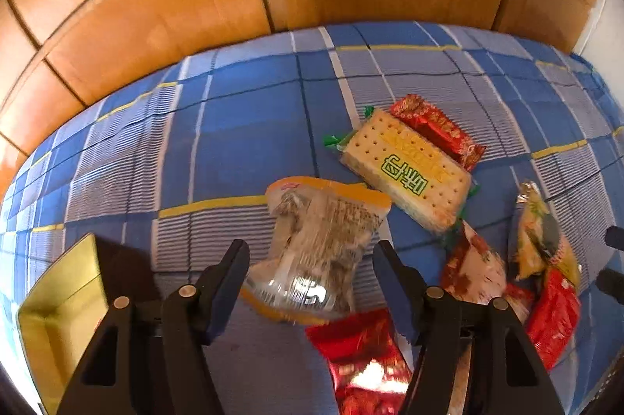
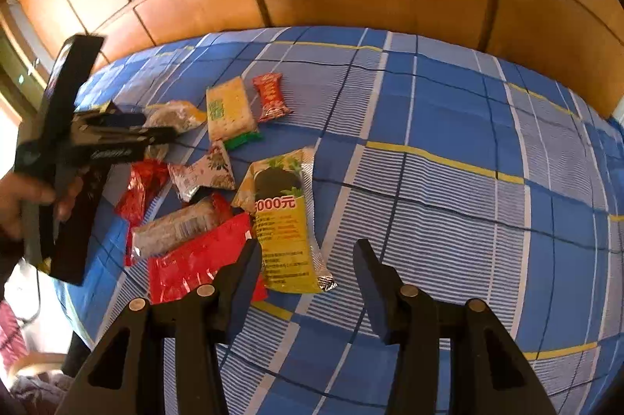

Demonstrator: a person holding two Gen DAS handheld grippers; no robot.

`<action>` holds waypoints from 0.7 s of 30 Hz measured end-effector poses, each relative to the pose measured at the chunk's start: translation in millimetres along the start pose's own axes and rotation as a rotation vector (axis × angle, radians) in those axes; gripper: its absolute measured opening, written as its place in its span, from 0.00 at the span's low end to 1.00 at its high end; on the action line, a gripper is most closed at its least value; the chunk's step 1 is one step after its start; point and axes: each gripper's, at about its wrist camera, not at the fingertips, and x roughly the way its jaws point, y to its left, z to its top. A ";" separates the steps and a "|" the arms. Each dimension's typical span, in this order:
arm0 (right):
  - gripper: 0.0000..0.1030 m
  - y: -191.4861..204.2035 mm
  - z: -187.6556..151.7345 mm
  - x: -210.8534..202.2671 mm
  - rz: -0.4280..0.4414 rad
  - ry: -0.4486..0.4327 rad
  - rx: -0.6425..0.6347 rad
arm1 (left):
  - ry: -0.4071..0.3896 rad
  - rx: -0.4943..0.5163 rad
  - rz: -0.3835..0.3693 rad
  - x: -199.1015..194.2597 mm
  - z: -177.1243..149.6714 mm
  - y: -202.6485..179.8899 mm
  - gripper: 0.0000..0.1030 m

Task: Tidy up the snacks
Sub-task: 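Return both tools to the snack pile and grasp the clear bag with the left tool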

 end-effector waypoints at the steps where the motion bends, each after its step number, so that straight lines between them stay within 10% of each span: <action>1: 0.48 2.3 -0.2 0.6 -0.006 0.000 -0.011 | 0.014 0.010 -0.001 6.3 1.1 -1.5 0.64; 8: 0.48 20.4 -4.4 2.6 -0.054 -0.009 -0.120 | 0.000 -0.104 -0.035 16.5 -0.8 14.0 0.38; 21: 0.48 45.5 -13.0 7.4 -0.082 -0.018 -0.225 | -0.176 -0.157 -0.063 -51.0 -17.9 20.4 0.37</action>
